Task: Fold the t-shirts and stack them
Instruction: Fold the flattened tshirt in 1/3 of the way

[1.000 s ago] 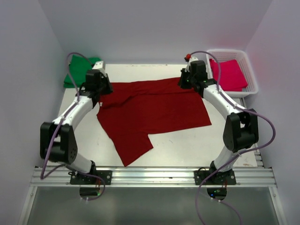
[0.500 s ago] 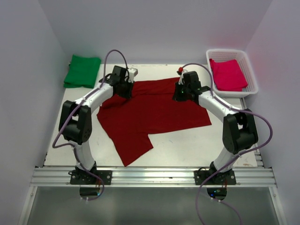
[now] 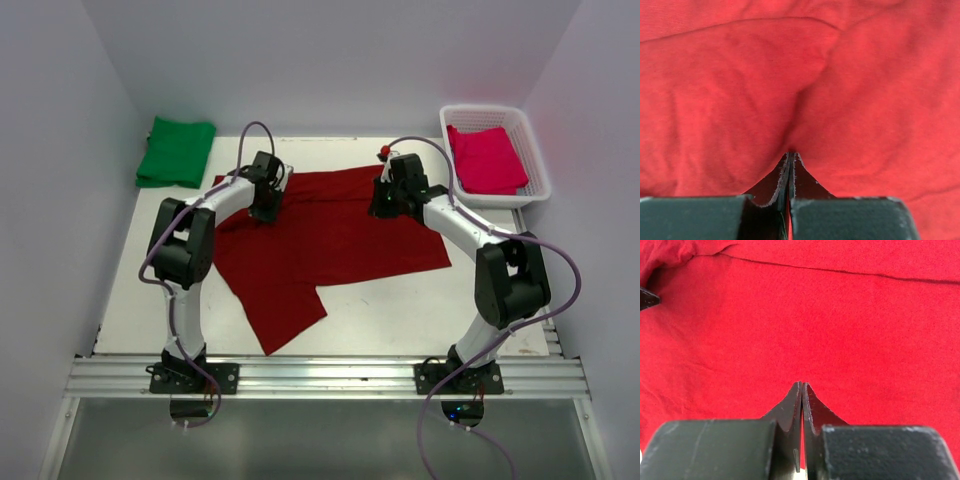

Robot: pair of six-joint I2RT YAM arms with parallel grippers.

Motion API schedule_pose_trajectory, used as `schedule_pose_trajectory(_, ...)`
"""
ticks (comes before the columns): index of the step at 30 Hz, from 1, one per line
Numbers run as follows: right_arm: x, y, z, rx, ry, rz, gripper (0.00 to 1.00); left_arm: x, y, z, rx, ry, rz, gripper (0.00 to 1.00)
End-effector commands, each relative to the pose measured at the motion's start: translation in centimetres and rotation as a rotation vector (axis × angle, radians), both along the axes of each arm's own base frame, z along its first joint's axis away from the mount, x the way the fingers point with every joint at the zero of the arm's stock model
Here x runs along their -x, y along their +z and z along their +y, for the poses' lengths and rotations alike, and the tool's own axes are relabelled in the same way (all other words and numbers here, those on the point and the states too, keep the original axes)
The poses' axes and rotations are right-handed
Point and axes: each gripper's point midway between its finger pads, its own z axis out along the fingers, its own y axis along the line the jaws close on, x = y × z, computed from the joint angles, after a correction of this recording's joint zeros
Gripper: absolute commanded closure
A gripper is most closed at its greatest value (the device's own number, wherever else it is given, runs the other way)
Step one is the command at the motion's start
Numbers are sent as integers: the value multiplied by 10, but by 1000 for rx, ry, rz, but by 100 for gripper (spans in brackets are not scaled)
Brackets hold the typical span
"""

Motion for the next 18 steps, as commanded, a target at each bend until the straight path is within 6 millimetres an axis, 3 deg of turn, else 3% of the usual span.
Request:
schedule_pose_trajectory(1,-2,20,-3,-8,-14,-54,100,-20,8,11,-65,40,-73,100)
schedule_pose_trajectory(6,-2,16,-5,2,-15,-49,100,-29,13,23,-123,86,-121,100)
schedule_pose_trajectory(14,-2,8,-4,6,-6,-33,100,-53,44,42,-200,163,-263,100)
schedule_pose_trajectory(18,-1,7,-4,11,-2,-32,100,-61,45,49,-227,187,-293,100)
